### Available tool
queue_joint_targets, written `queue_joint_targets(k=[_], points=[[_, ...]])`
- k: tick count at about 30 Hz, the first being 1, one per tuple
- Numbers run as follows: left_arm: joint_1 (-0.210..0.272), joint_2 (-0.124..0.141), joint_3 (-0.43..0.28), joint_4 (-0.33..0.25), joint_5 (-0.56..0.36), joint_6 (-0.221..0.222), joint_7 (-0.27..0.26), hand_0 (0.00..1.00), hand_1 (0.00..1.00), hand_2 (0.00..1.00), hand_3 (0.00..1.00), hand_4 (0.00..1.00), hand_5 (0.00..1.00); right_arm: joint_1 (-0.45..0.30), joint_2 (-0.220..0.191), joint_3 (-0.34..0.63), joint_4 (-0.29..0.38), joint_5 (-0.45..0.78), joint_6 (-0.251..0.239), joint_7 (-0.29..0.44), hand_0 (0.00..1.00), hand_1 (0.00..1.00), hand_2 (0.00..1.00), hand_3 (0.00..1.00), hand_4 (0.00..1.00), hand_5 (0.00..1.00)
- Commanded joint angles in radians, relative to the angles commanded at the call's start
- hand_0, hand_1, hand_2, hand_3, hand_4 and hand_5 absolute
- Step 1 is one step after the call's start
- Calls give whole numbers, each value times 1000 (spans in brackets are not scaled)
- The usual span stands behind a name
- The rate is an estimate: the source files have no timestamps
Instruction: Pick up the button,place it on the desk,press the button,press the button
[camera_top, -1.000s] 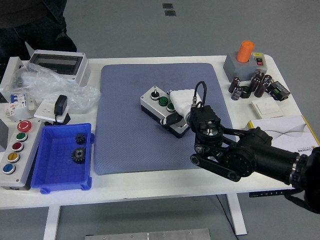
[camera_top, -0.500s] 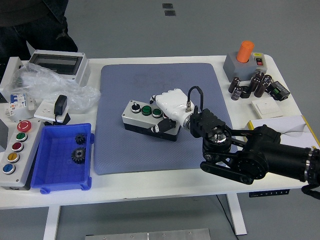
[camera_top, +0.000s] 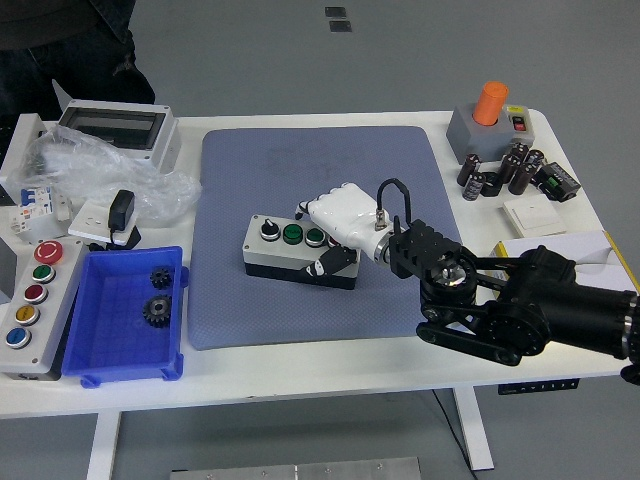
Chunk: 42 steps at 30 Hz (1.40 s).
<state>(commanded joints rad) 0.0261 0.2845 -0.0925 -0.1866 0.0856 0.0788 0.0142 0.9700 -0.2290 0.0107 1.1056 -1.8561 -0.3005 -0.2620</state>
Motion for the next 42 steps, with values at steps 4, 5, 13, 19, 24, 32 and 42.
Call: queue_joint_targets(k=[4,5,13,19,24,32,42], points=[[1,0,4,0,-3,0,-1,602,624,598,616,598,379,-5,-11,-1,-2,-20,-24,50,385,499,359,323,634,2],[1,0,5,0,-4,0,-1,602,624,598,616,598,379,-6,-13,-2,-1,-26,-32,59,385,499,359,323,634,2],[-1,0,3,0,-1,-1,-5,602,624,598,614,592,386,-9,-19,-4,1,-76,-59,92,398,512,360,323,631,2],[-2,0,5,0,-4,-1,-6,602,625,597,613,586,384,-8,-21,-2,-11,-123,-63,111,393,526,360,329,629,2],[-2,0,4,0,-3,-1,-7,602,625,597,613,584,382,-8,-25,-2,-18,-126,-63,113,395,529,365,330,629,2],[-2,1,7,0,-8,-2,-8,600,625,596,613,577,377,-10,-28,-5,-13,-112,-64,107,398,545,402,341,621,2],[-2,1,15,1,-17,-5,-11,599,624,595,612,560,364,-10,-38,46,17,-66,-4,160,397,569,493,352,647,2]])
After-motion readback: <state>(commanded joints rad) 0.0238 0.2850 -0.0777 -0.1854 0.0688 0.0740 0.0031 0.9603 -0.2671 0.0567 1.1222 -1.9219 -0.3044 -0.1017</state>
